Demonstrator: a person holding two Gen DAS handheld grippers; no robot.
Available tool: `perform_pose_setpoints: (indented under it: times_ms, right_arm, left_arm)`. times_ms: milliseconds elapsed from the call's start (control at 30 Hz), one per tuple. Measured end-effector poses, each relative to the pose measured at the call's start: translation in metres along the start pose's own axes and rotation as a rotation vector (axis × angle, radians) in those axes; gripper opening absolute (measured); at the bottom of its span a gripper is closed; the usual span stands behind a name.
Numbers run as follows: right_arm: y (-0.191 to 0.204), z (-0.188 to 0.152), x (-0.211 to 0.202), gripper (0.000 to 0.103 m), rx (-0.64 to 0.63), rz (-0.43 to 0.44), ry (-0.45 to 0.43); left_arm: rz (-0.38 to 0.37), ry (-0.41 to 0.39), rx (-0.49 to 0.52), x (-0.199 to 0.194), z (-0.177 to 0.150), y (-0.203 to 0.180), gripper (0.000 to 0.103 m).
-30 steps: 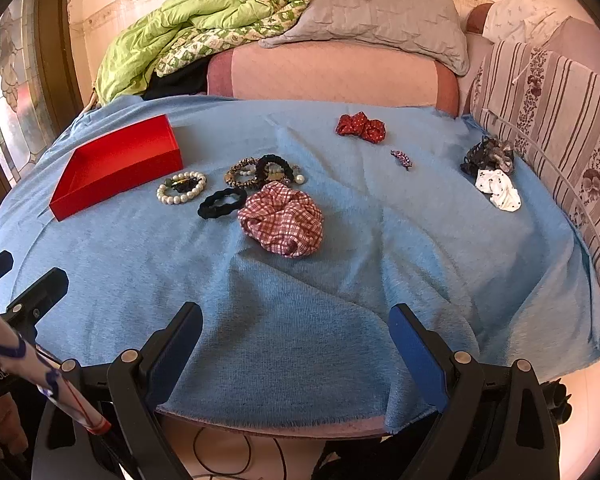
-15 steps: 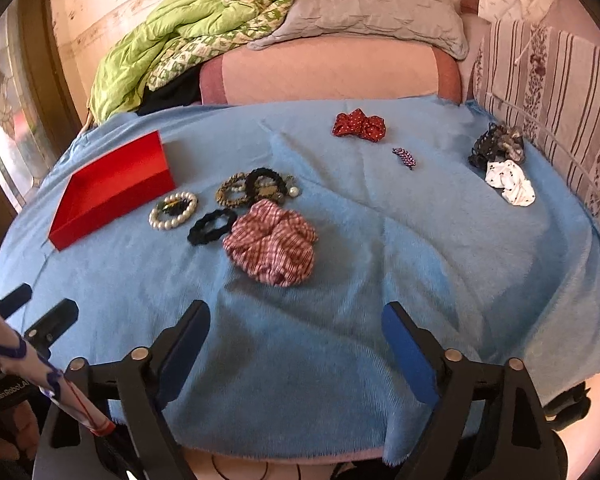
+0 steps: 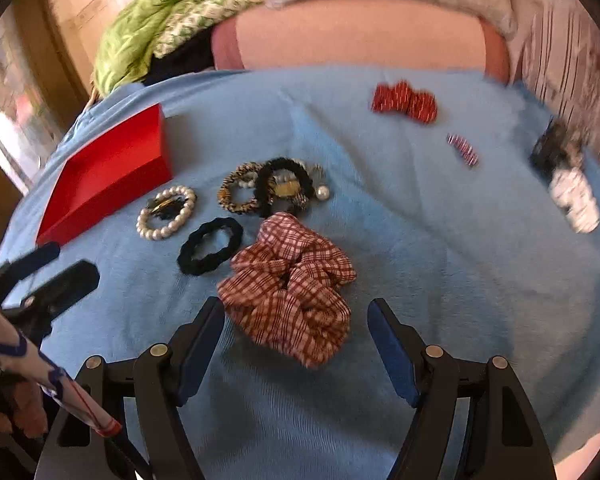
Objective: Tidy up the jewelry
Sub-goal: 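Grasp the red plaid scrunchie with the right gripper while the left grasps the black hair tie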
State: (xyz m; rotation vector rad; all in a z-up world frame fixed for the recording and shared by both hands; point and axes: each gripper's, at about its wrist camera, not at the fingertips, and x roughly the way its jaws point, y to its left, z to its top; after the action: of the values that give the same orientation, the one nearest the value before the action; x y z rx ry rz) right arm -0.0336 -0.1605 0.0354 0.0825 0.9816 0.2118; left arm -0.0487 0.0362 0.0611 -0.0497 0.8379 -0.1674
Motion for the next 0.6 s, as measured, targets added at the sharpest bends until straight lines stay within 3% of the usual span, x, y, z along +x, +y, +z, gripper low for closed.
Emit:
perform_pose_setpoints:
  times_ms: [33,100,167,233,367,533,600]
  right_arm:
    - [-0.002,0.001,0.003,0.063,0.009,0.011,0.006]
    - [-0.005,0.001,0.010,0.023,0.022,0.003,0.025]
    - [-0.009,-0.001,0.009,0.015,0.045,0.033,0.020]
    - [-0.013,0.000,0.001,0.014,0.065,0.032,-0.016]
    - [-0.028,0.002,-0.015,0.014,0.127,0.023,-0.081]
    - [-0.027,0.004,-0.021,0.014,0.126,0.020,-0.096]
    - [-0.026,0.004,-0.023,0.014,0.114,0.021,-0.106]
  left_arm:
    - [-0.005,0.007,0.003,0.003,0.001,0.000,0.103]
    - [-0.018,0.022,0.011,0.011,0.003,-0.004,0.103]
    - [-0.036,0.037,0.025,0.017,0.006,-0.009,0.103]
    - [-0.051,0.049,0.048,0.024,0.010,-0.017,0.102]
    - [-0.078,0.099,0.089,0.046,0.015,-0.034,0.081]
    - [-0.042,0.141,0.100,0.073,0.018,-0.043,0.079]
    - [-0.026,0.122,0.125,0.075,0.019,-0.048,0.073]
